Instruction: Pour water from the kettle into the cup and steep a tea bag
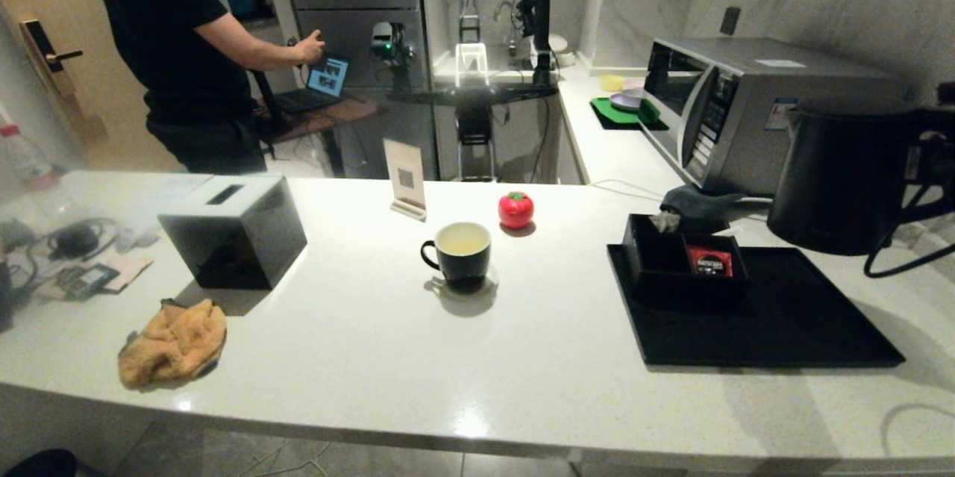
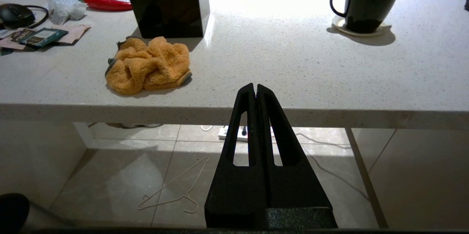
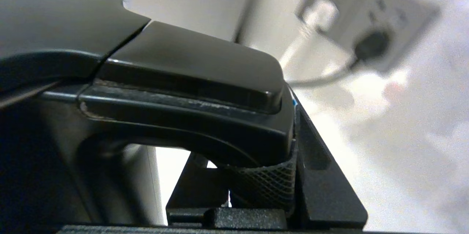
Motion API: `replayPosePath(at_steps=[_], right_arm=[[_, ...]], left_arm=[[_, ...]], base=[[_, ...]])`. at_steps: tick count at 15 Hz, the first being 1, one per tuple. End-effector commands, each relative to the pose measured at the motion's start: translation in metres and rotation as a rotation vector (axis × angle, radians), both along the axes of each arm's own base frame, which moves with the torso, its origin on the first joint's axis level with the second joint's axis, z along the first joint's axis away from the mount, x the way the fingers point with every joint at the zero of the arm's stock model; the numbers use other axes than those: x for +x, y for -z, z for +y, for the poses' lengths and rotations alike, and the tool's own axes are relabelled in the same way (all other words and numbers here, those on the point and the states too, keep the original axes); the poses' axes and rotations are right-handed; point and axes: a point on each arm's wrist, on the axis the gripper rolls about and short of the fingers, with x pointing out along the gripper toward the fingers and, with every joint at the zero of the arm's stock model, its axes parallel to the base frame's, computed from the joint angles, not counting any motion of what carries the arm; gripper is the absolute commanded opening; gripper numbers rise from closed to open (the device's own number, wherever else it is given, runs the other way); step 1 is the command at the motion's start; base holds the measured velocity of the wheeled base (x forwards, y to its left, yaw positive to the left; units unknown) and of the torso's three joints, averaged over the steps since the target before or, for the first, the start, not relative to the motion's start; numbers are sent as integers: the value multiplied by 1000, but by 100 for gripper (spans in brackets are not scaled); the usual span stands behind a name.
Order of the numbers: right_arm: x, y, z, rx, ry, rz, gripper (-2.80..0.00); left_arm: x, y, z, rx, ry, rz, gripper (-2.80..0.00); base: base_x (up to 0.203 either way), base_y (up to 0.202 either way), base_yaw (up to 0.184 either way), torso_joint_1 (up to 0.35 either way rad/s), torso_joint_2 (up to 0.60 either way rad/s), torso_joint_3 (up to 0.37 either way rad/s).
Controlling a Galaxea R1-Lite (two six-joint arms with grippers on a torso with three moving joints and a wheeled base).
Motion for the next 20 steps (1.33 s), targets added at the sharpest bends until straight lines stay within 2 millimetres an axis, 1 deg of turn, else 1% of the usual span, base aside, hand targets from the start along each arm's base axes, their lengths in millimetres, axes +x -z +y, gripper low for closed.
replayPosePath(at_steps=[1, 5, 8, 14, 20], right_arm=[[-8, 7, -5, 17, 20, -8, -280], [-20, 31, -5, 67, 26, -30, -280], [-26, 51, -2, 89, 25, -11, -280], [-19, 85, -5, 96, 22, -8, -280], [-8, 106, -8, 138, 20, 15, -280]], left_arm=[[0, 0, 0, 0, 0, 1, -280], [0, 0, 0, 0, 0, 2, -280], [0, 0, 0, 0, 0, 1, -280], [0, 0, 0, 0, 0, 1, -280], [0, 0, 0, 0, 0, 2, -280]], base=[[0, 0, 0, 0, 0, 0], [0, 0, 0, 0, 0, 0], [0, 0, 0, 0, 0, 0], [0, 0, 0, 0, 0, 0], [0, 0, 0, 0, 0, 0]])
